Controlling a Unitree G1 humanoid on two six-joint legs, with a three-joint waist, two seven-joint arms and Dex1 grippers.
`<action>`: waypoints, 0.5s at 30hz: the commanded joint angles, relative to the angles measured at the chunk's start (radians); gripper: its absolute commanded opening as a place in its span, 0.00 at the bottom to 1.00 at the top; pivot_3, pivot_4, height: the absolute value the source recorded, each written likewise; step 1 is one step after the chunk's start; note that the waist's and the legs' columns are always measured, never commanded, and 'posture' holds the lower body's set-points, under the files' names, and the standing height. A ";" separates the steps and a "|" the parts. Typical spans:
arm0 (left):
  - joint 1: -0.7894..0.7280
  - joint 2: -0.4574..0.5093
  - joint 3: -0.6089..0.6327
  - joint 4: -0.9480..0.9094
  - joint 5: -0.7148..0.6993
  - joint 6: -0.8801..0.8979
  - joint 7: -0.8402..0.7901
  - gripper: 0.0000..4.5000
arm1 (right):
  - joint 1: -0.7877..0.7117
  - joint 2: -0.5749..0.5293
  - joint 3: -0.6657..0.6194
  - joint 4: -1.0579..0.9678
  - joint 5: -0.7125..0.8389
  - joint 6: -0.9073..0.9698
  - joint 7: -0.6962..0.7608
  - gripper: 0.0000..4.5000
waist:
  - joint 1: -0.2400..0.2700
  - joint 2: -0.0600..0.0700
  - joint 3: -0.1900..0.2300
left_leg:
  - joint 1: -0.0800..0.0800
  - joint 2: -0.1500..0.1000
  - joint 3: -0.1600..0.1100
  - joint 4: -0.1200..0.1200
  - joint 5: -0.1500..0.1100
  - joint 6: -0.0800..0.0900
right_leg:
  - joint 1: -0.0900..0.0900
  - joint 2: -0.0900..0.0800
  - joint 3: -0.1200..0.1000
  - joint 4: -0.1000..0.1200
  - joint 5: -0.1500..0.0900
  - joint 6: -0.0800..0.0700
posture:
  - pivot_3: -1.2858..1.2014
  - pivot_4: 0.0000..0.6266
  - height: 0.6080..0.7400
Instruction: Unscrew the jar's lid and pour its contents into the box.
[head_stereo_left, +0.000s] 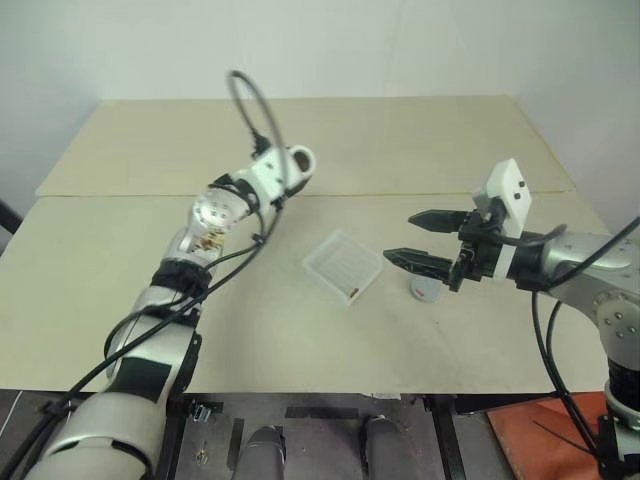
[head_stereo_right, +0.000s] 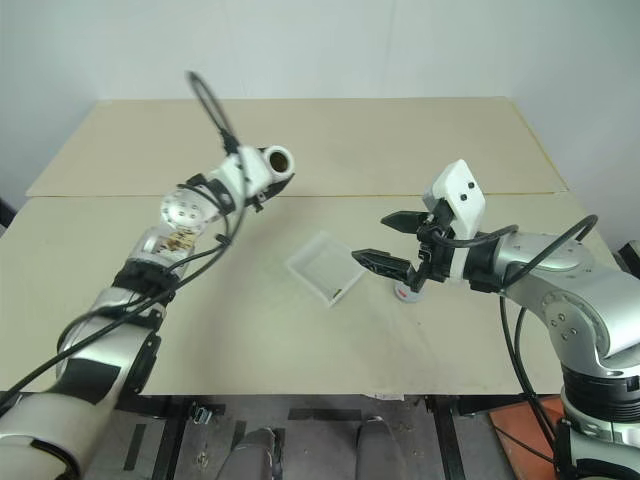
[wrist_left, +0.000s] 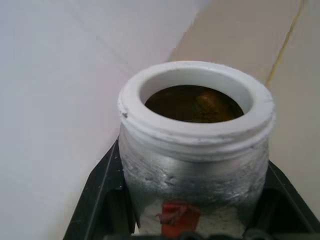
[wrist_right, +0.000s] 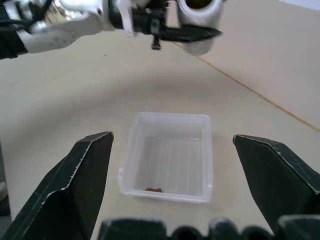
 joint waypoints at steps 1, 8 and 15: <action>0.062 0.021 0.119 -0.191 -0.186 0.279 -0.078 0.45 | -0.002 -0.029 -0.011 0.007 -0.020 -0.048 0.038 1.00 | -0.007 0.000 0.000 | 0.000 0.000 0.000 0.000 0.000 0.000 | 0.000 0.000 0.000 0.000 0.000 0.000 | 0.52 0.24 1.00; 0.235 -0.007 0.171 -0.275 -0.190 0.303 -0.024 0.45 | 0.002 -0.068 -0.024 0.033 -0.029 -0.060 0.077 1.00 | -0.007 0.000 0.000 | 0.005 0.000 0.000 0.000 0.000 0.000 | 0.003 0.000 0.000 -0.002 0.000 0.000 | 0.52 0.24 1.00; 0.308 -0.055 0.178 -0.286 -0.170 0.294 0.050 0.45 | 0.007 -0.083 -0.040 0.025 -0.017 -0.049 0.082 1.00 | -0.001 0.000 0.000 | 0.005 0.000 0.000 0.000 0.000 0.000 | 0.004 0.000 0.000 -0.002 0.000 0.000 | 0.52 0.24 1.00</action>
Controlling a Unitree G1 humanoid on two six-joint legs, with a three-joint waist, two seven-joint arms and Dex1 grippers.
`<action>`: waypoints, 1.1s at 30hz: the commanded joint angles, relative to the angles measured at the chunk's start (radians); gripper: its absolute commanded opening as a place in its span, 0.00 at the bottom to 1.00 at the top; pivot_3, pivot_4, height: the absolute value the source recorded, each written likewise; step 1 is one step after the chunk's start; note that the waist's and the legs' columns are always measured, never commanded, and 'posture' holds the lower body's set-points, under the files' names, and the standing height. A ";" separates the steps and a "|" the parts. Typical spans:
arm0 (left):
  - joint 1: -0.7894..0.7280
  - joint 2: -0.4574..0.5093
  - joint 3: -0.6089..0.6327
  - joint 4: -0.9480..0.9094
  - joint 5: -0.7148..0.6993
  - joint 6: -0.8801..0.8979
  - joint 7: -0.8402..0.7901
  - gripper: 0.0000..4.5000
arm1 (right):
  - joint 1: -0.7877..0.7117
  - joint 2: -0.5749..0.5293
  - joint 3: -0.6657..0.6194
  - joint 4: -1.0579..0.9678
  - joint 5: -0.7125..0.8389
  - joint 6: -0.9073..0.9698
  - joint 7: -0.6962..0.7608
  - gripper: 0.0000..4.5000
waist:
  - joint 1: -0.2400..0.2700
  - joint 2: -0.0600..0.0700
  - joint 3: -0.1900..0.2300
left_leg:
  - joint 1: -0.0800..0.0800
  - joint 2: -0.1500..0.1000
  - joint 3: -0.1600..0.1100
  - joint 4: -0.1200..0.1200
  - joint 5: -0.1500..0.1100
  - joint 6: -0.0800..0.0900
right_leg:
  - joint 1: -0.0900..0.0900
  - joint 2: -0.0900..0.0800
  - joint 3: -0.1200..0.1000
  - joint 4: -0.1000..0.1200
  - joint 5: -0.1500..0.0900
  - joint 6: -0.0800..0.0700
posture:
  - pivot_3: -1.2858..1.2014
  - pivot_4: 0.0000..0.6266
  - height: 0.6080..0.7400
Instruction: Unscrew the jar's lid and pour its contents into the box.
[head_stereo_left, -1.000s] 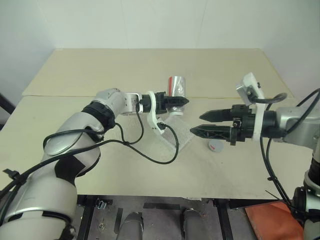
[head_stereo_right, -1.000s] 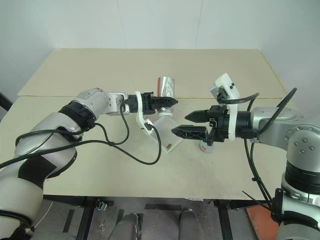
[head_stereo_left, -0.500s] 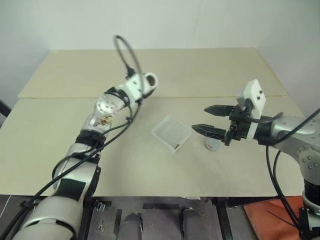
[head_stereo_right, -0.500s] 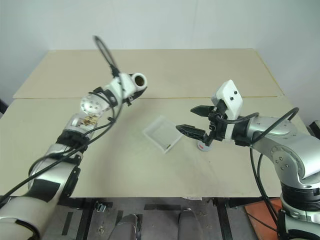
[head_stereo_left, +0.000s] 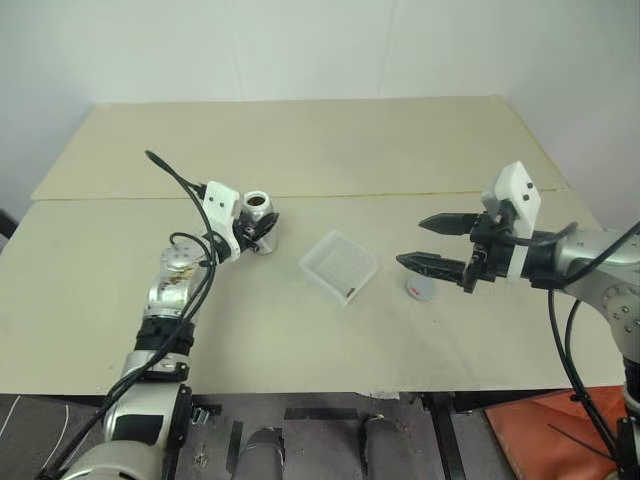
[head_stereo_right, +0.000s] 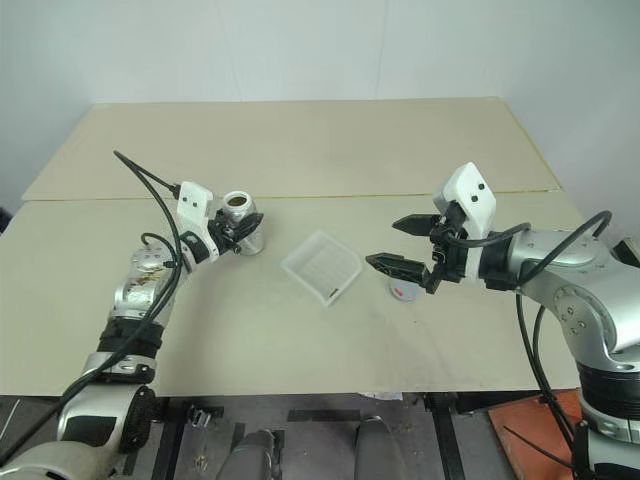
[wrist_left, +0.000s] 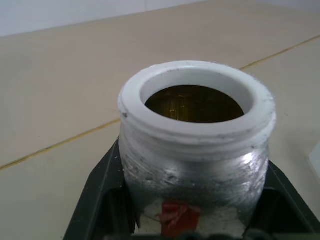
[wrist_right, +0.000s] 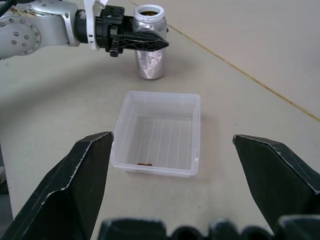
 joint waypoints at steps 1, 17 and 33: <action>0.023 -0.006 0.010 -0.045 0.008 0.007 0.027 0.53 | -0.002 -0.016 -0.047 -0.021 0.009 -0.016 0.001 1.00 | 0.000 0.000 0.000 | 0.000 0.000 0.000 0.000 0.000 0.000 | 0.000 0.000 0.000 0.000 0.000 0.000 | 0.52 0.24 1.00; 0.334 0.317 0.107 -0.516 -0.155 0.227 -0.242 1.00 | 0.093 -0.032 -0.140 -0.054 0.021 -0.022 -0.020 1.00 | -0.004 0.000 0.000 | 0.000 0.001 0.000 -0.001 0.000 0.001 | 0.000 0.000 0.000 0.000 0.000 0.000 | 0.52 0.24 1.00; 0.495 0.669 0.459 -0.646 -0.462 0.330 -0.627 1.00 | 0.181 -0.071 -0.152 -0.054 0.016 -0.114 0.103 1.00 | 0.002 0.001 0.000 | 0.002 0.002 0.002 -0.002 -0.002 0.004 | 0.000 0.001 0.000 -0.002 -0.002 -0.002 | 0.52 0.24 1.00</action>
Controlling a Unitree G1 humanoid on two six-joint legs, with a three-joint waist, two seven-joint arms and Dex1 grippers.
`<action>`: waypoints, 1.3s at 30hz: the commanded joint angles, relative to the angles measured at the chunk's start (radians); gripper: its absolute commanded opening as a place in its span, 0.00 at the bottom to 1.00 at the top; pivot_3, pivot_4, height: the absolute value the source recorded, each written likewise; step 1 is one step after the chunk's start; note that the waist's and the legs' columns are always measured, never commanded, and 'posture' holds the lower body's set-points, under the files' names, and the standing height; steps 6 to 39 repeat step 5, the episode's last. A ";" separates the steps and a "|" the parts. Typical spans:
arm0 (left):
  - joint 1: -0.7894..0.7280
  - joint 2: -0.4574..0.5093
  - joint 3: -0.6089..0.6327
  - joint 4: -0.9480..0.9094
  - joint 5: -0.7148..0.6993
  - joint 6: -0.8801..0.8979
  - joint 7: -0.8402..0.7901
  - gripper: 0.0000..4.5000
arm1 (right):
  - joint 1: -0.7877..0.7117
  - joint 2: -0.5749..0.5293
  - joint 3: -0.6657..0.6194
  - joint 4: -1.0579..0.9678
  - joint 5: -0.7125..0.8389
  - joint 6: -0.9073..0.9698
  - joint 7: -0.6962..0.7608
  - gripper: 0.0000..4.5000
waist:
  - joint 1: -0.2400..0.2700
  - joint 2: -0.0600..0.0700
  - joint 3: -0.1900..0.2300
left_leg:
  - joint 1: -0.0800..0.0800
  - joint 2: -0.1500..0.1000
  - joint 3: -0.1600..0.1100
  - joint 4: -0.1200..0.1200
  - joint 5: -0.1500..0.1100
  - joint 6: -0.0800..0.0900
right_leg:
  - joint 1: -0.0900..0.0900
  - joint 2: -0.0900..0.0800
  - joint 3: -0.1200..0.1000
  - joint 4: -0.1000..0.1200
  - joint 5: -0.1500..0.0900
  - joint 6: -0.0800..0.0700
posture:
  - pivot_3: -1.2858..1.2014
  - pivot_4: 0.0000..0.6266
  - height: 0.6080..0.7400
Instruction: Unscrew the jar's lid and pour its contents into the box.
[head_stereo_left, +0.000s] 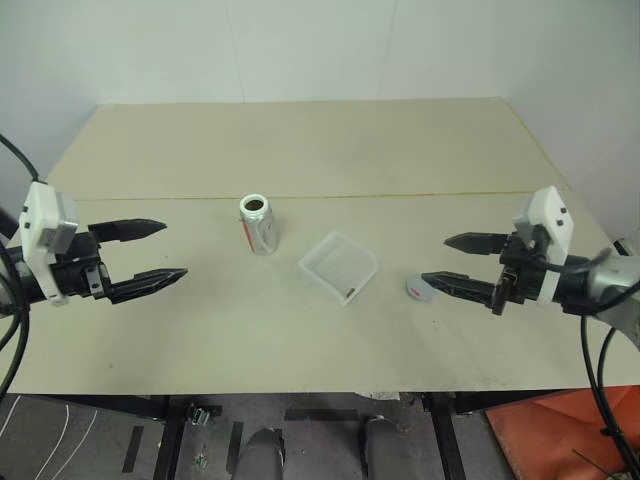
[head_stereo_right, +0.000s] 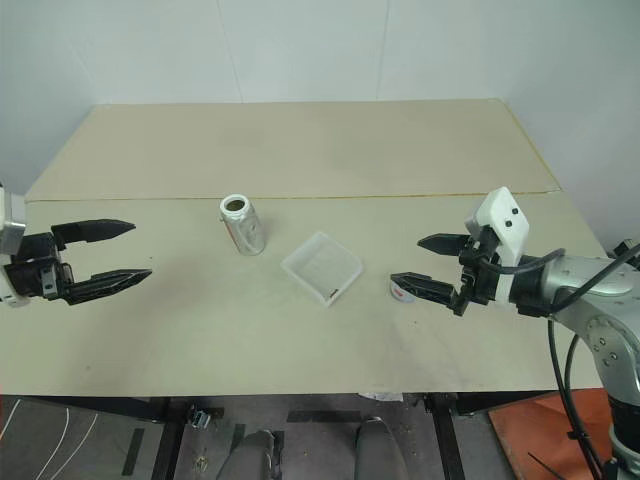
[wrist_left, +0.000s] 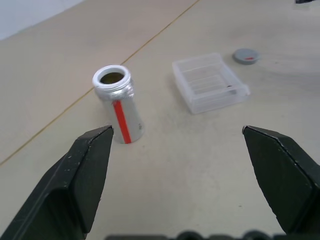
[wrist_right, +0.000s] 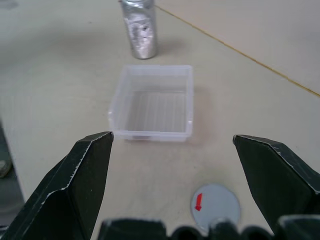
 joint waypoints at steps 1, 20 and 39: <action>-0.013 0.001 0.055 -0.060 -0.039 0.025 0.048 1.00 | -0.036 0.005 0.005 -0.004 0.007 -0.040 0.013 1.00 | -0.002 0.000 0.000 | 0.000 0.000 0.000 0.000 0.000 0.000 | 0.000 0.000 0.000 0.000 0.000 0.000 | 0.52 0.24 1.00; 0.045 -0.013 0.093 -0.110 -0.038 0.041 0.089 1.00 | -0.073 0.031 0.065 -0.008 -0.028 -0.051 -0.018 1.00 | -0.013 0.000 0.000 | 0.000 0.000 0.000 0.000 0.000 0.001 | -0.001 0.000 0.001 0.000 0.000 -0.001 | 0.52 0.24 1.00; 0.045 -0.013 0.093 -0.110 -0.038 0.041 0.089 1.00 | -0.073 0.031 0.065 -0.008 -0.028 -0.051 -0.018 1.00 | -0.013 0.000 0.000 | 0.000 0.000 0.000 0.000 0.000 0.001 | -0.001 0.000 0.001 0.000 0.000 -0.001 | 0.52 0.24 1.00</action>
